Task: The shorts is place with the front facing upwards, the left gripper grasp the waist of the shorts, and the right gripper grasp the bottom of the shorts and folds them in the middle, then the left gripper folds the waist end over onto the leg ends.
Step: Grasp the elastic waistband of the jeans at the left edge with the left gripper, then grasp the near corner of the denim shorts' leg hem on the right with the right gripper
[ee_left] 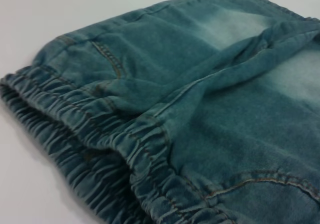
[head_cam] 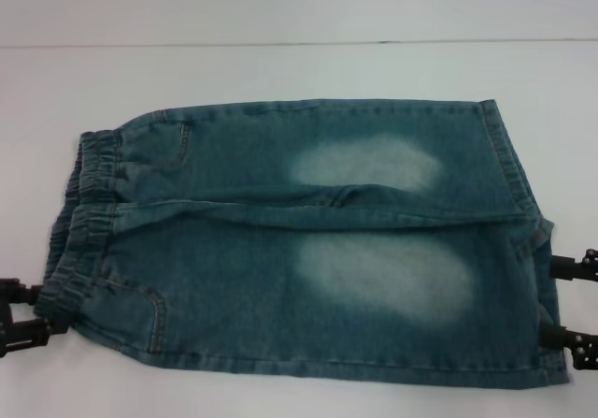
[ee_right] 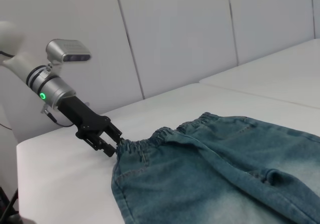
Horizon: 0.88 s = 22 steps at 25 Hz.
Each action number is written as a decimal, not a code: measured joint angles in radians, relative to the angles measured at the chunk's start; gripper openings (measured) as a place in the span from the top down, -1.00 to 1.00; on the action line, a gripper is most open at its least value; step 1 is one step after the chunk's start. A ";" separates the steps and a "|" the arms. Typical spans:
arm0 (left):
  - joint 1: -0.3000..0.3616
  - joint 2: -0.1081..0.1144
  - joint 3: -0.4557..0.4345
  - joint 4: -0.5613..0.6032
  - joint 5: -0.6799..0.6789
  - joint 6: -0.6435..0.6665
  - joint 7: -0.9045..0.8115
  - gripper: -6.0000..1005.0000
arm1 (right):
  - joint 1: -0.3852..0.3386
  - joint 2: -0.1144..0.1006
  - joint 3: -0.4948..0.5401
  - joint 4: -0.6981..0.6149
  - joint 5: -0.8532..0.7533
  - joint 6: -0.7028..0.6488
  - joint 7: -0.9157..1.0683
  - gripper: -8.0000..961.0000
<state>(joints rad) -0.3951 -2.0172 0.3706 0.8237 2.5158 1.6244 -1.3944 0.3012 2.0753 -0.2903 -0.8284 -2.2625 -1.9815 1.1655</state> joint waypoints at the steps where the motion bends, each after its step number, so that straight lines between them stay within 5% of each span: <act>1: 0.000 -0.001 0.008 0.000 0.000 0.000 0.000 -0.50 | 0.000 0.000 -0.002 0.000 0.000 0.000 0.000 -0.90; 17: -0.051 -0.005 0.036 0.014 -0.001 0.055 -0.109 0.72 | -0.007 0.000 -0.021 0.000 -0.004 0.000 0.000 -0.87; 22: -0.076 -0.037 0.042 0.105 0.002 0.096 -0.213 0.89 | -0.006 -0.001 -0.018 0.004 -0.003 0.000 -0.009 -0.86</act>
<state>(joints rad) -0.4714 -2.0541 0.4127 0.9291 2.5180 1.7200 -1.6078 0.2949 2.0747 -0.3087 -0.8248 -2.2651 -1.9818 1.1569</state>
